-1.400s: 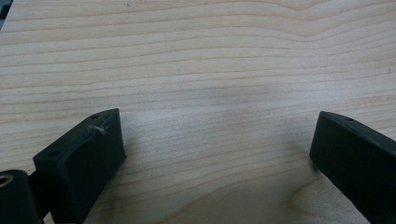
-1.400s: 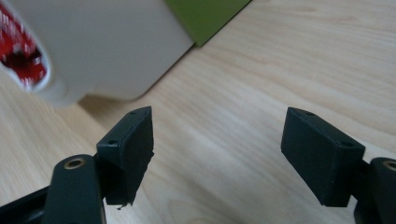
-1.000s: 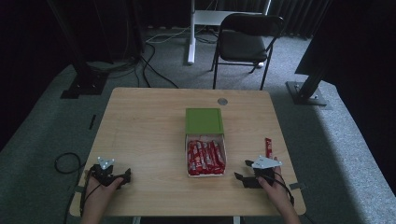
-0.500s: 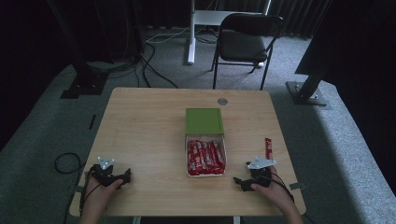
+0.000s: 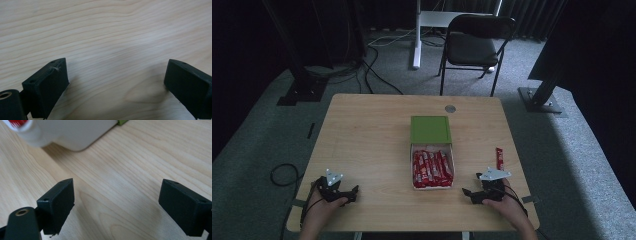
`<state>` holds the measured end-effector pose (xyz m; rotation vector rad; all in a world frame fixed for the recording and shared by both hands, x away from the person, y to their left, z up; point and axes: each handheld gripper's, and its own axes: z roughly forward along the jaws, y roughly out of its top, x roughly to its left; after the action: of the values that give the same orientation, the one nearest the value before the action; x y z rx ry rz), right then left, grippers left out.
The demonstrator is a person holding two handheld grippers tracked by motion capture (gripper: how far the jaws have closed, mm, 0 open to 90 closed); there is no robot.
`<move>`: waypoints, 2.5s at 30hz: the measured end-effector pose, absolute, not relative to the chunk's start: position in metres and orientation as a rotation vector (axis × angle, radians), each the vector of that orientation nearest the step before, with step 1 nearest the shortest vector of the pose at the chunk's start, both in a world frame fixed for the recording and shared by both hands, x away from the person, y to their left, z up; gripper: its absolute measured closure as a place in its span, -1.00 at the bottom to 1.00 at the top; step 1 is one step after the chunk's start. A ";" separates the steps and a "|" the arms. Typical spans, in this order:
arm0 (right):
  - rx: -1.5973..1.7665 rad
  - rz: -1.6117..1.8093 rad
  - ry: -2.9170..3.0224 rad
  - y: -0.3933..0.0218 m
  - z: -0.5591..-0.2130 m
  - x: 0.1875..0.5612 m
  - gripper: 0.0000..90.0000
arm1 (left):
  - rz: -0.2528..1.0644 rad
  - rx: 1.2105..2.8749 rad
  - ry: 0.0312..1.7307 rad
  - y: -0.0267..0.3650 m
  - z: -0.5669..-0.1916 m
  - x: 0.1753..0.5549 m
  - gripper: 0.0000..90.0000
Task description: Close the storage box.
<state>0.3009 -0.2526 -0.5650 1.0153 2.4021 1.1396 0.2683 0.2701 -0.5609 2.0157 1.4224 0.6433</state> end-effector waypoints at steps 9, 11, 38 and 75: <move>0.978 1.199 2.368 -0.255 -0.549 0.298 -0.72 | 0.622 2.052 1.277 0.246 -0.548 0.267 -0.87; 0.982 1.211 2.364 -0.256 -0.547 0.298 -0.72 | 0.616 2.060 1.247 0.242 -0.547 0.266 -0.87; 0.956 1.361 2.297 -0.248 -0.526 0.304 -0.72 | 0.514 2.075 1.011 0.188 -0.540 0.273 -0.87; 0.910 1.480 2.281 -0.228 -0.517 0.314 -0.71 | 0.509 2.004 0.764 0.129 -0.508 0.294 -0.87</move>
<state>0.3141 -0.2284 -0.5172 0.9100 2.2808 1.4802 0.2937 0.1290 -0.5080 2.0043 0.7639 0.5092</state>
